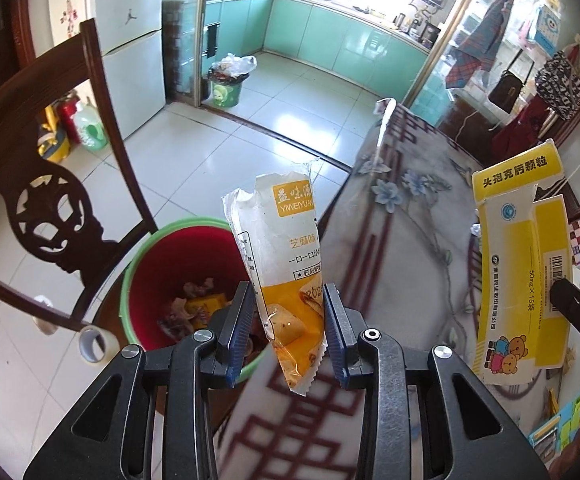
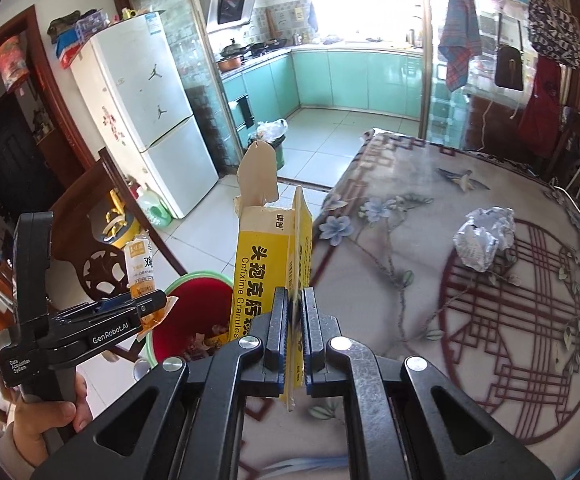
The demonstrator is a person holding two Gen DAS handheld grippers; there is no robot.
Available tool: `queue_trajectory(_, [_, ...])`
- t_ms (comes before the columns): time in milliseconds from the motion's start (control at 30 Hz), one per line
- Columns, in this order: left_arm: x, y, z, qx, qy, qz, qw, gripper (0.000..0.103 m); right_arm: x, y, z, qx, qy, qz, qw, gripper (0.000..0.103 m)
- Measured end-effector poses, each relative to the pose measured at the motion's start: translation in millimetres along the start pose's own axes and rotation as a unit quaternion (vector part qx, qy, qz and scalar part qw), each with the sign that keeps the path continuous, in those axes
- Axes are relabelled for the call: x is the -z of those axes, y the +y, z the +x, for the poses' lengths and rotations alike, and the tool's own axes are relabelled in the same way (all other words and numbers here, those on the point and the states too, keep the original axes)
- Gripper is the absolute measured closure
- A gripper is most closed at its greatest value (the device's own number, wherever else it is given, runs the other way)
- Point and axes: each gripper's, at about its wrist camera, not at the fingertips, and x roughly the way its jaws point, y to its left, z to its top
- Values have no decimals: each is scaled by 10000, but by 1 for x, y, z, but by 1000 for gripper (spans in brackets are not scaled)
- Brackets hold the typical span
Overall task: Collect trash
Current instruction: 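Carry the snack bag and yellow box over the red bin with both grippers, then open both grippers to drop the snack bag and yellow box into the bin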
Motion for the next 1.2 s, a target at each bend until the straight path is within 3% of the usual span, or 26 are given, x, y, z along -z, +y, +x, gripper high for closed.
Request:
queue_trajectory(333, [-4, 55, 13, -161, 189, -295, 9993, 70, 1, 48, 59, -413, 427, -214, 9980, 98])
queue_trajectory(467, [2, 70, 28, -171, 437, -399, 9981, 70, 13, 63, 97, -702, 832, -250, 9937, 98])
queue_trajectory(633, [11, 88, 45, -211, 700, -515, 9960, 70, 28, 78, 143, -739, 1379, -381, 9870, 98])
queue_trajectory(1133, [10, 115, 67, -298, 1003, -645, 9924, 70, 16, 102, 174, -667, 1332, -398, 9880, 98])
queue_trajectory(1200, [9, 116, 66, -306, 998, -632, 9925, 65, 14, 102, 175, -697, 1309, -389, 9882, 95])
